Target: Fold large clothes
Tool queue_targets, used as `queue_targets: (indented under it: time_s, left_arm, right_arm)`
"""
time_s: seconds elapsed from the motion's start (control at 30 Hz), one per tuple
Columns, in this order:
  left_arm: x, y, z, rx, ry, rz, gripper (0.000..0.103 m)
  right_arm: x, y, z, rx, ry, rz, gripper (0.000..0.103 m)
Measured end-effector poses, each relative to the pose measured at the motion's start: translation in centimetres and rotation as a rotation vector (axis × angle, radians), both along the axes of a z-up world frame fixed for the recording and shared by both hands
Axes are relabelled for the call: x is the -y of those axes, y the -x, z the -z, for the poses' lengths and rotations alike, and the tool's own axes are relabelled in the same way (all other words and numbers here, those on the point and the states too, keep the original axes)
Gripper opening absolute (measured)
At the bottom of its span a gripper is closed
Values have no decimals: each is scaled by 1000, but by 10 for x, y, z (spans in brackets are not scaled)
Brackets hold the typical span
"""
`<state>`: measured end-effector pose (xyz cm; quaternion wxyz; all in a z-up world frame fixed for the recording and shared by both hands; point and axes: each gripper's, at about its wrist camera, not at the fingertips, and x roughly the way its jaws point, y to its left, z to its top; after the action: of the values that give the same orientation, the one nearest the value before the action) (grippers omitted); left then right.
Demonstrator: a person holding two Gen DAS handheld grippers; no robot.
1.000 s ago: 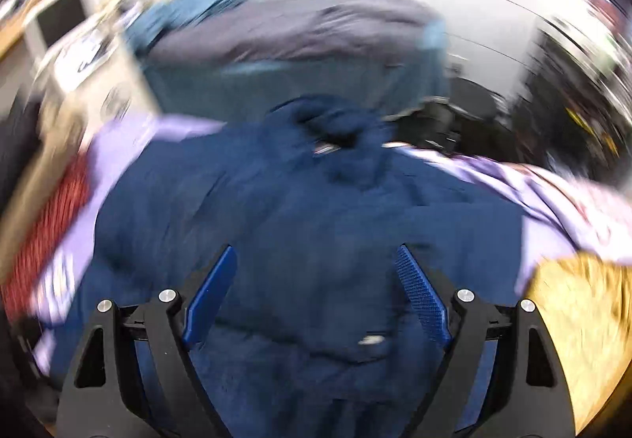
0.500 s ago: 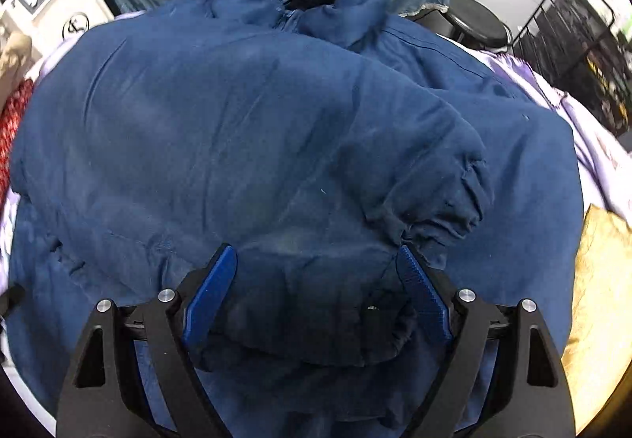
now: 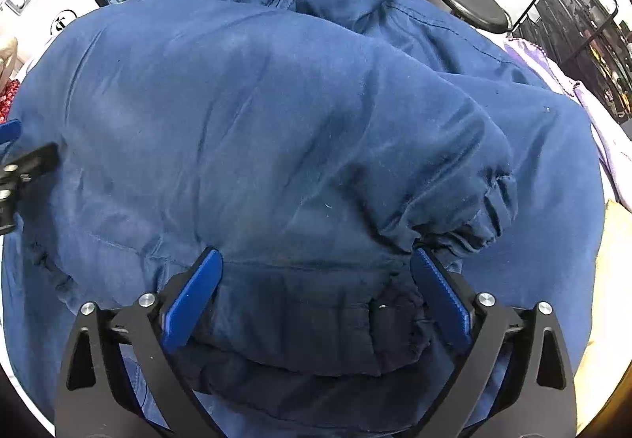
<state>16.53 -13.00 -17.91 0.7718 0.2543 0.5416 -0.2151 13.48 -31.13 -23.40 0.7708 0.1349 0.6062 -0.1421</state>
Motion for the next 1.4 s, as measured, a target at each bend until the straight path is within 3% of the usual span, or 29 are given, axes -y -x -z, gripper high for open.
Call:
queue_targets:
  time_s: [0.17,0.33,0.67,0.77,0.87,1.1,1.4]
  left_arm:
    - [-2,-16,16,-83,24,-26,98]
    - [1,-21,20,-88,18,10,98]
    - [-7,-3,11,-35,47,8,98]
    - [-13,7,-3,-11,59,10,97]
    - [-22,19,-21,15,83,2,97]
    - [-65,60,-45,48,125,1,97]
    - [-143,130,-33,9,78,25,97]
  right_arm:
    - [5,-9,6,-12,2,3,97]
    - [4,-12,7,-4,10,13,98]
    - [-3,-4,2,7,11,17,98]
    - [-2,-5,-5,1,12,13,98]
    - [-4,-1,-23,54,27,27,98]
    - [-22,35,-66,176,81,46,98]
    - [-58,126,-68,130,17,13,98]
